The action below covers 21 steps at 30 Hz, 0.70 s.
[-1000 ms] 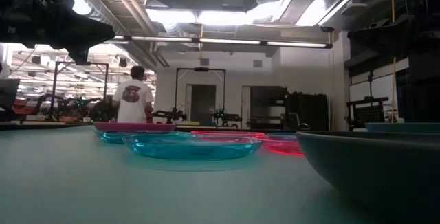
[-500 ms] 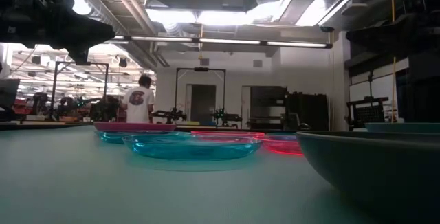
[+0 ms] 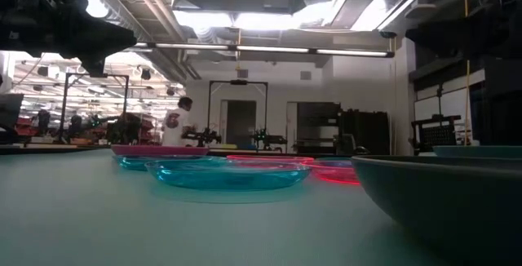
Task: Stack plastic plates
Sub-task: Stack the black plate on top of the green plate
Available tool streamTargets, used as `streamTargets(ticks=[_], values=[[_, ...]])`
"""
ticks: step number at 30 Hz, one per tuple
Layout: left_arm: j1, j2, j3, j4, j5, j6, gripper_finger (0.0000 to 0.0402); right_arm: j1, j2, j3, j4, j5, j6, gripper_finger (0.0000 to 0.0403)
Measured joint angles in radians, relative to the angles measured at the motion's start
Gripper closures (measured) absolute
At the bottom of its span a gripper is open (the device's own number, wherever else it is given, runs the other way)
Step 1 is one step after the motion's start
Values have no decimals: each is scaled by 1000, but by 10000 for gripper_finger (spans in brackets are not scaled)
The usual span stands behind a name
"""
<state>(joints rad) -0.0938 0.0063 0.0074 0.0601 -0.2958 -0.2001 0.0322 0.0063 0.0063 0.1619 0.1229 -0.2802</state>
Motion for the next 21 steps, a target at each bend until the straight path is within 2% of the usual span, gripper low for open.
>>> streamTargets(ticks=[13,21], values=[[0,0,0,0,0,0,340,0,11,12,90,1,33,164],[0,0,0,0,0,0,340,0,126,96,91,-1,12,164]])
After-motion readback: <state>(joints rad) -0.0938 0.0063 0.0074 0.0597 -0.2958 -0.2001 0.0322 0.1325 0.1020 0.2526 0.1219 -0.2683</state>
